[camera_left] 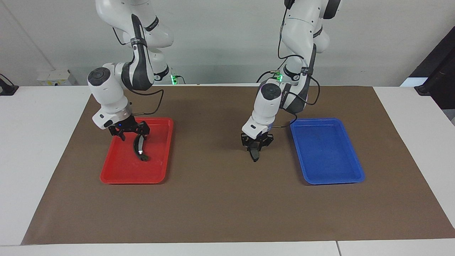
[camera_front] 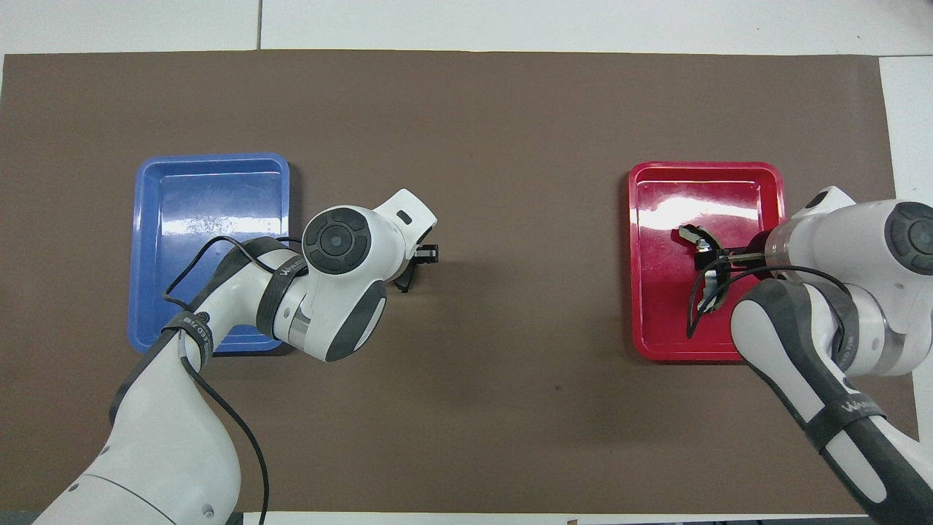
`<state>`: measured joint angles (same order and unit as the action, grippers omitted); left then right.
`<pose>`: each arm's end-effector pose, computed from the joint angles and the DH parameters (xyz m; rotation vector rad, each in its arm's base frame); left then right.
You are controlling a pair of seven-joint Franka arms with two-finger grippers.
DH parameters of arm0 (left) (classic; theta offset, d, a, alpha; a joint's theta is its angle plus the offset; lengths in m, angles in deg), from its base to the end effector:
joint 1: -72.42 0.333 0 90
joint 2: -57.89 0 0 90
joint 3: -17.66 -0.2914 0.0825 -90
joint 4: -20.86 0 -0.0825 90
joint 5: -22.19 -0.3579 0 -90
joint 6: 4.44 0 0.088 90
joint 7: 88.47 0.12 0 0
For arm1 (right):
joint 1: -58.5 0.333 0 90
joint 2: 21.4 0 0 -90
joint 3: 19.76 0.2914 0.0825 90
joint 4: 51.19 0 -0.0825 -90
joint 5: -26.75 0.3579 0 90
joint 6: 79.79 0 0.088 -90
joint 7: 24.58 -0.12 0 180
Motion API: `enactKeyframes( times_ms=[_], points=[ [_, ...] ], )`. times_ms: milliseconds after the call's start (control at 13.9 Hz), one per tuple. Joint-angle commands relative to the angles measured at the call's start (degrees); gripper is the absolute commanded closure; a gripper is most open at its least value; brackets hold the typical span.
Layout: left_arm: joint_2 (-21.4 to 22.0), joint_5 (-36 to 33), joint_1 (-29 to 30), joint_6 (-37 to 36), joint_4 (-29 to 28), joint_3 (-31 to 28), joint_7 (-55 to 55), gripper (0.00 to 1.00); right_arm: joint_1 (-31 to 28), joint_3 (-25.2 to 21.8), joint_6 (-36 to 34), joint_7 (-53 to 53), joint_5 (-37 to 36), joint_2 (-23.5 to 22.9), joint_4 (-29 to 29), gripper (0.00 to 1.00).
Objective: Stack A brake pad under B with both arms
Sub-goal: 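Carry the small pad to center while the right gripper grasps the curved pad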
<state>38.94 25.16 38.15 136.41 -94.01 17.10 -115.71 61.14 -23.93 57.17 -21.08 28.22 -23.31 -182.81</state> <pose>0.4905 -0.3279 0.2852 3.0466 -0.1150 0.1367 0.5033 -0.0130 0.3203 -3.1271 -0.0254 -0.0948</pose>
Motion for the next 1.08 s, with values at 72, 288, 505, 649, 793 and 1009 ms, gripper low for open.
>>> enactKeyframes(
  times_ms=[72,288,505,649,793,1009],
  points=[
    [1.62,1.25,0.17,-0.40,0.35,-0.67,-0.35,0.01,-0.62,0.21,5.33,3.44,1.87,-1.60,-2.94,0.00],
    [6.54,1.25,3.76,-6.61,-0.62,-0.93,0.79,0.01,-0.62,0.21,7.44,5.02,1.87,-4.06,-3.12,0.00],
    [10.50,1.25,9.73,-14.27,-0.62,-0.94,8.84,0.01,-0.62,0.21,7.62,8.00,1.87,-3.98,-3.29,0.05],
    [12.70,1.25,14.56,-17.61,-0.53,-0.94,13.78,0.01,-0.53,0.21,8.06,8.63,1.87,-4.06,-4.43,0.08],
    [14.81,1.25,19.14,-19.55,-0.53,-0.94,18.96,0.01,-0.53,0.21,7.62,8.89,1.87,-4.06,-4.00,0.20],
    [18.06,1.16,25.12,-23.85,-0.27,-1.02,25.47,0.01,-0.53,0.21,6.39,8.80,1.87,-4.33,-2.86,0.57]
  ],
)
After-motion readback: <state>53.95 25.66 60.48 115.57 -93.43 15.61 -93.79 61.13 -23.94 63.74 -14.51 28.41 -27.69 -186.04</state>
